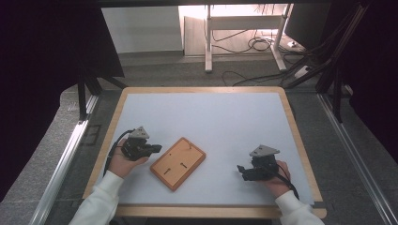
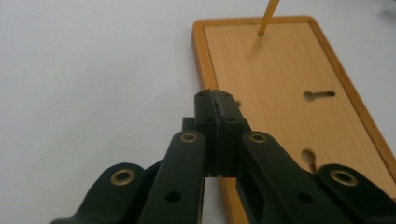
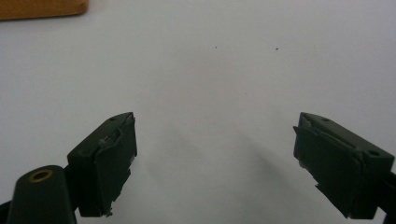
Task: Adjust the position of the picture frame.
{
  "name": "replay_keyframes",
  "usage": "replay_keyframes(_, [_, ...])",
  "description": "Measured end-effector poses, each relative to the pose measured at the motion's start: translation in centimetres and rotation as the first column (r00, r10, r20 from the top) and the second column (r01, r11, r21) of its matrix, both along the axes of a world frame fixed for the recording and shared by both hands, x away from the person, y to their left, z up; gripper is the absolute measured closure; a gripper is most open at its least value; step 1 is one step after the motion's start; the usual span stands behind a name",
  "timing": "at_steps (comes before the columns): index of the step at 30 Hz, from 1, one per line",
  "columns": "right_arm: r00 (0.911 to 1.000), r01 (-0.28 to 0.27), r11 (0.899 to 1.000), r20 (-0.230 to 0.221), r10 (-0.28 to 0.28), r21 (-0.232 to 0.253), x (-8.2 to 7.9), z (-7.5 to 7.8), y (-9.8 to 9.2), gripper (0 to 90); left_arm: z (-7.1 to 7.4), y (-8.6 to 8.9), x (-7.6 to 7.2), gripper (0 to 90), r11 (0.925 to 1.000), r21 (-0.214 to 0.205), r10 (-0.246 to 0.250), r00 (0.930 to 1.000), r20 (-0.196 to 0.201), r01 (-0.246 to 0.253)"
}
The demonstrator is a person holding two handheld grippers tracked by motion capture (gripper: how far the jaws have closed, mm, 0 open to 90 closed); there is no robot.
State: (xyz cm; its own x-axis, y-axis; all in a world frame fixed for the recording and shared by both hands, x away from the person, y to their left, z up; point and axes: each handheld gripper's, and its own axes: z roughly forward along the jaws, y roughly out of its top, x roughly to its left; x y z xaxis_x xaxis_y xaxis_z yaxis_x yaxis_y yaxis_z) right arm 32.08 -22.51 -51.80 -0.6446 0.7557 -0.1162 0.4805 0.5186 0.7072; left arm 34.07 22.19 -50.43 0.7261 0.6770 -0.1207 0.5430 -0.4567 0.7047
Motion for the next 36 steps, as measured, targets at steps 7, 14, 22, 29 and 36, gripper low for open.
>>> replay_keyframes(7, [0.9999, 0.004, 1.0, 0.014, -0.005, 0.019, 0.0, 0.2, -0.2, 13.6, -1.0, 0.9, -0.3, 90.0, 1.0, -0.005, 0.0, 0.9994, -0.034, 0.0])
replay_keyframes(14, [0.9994, 0.011, 0.999, 0.033, -0.013, 0.042, 0.0, 0.5, -0.3, 13.6, -1.9, 1.0, -0.7, 90.0, 0.9998, 0.001, -0.018, 0.9972, -0.072, 0.018])
replay_keyframes(22, [0.9982, 0.018, 0.997, 0.056, -0.022, 0.074, -0.1, 0.8, -0.5, 13.7, -2.3, 1.1, -0.9, 90.0, 0.9996, -0.014, -0.027, 0.9952, -0.094, 0.026])
replay_keyframes(29, [0.9983, 0.016, 0.997, 0.054, -0.02, 0.07, -0.1, 0.8, -0.4, 13.7, -2.4, 1.0, -1.1, 90.0, 0.9998, -0.01, -0.02, 0.9954, -0.094, 0.019])
replay_keyframes(36, [0.9984, 0.014, 0.998, 0.053, -0.018, 0.063, 0.0, 0.7, -0.4, 13.7, -2.6, 1.1, -1.4, 90.0, 0.9991, -0.022, -0.038, 0.9939, -0.104, 0.036])
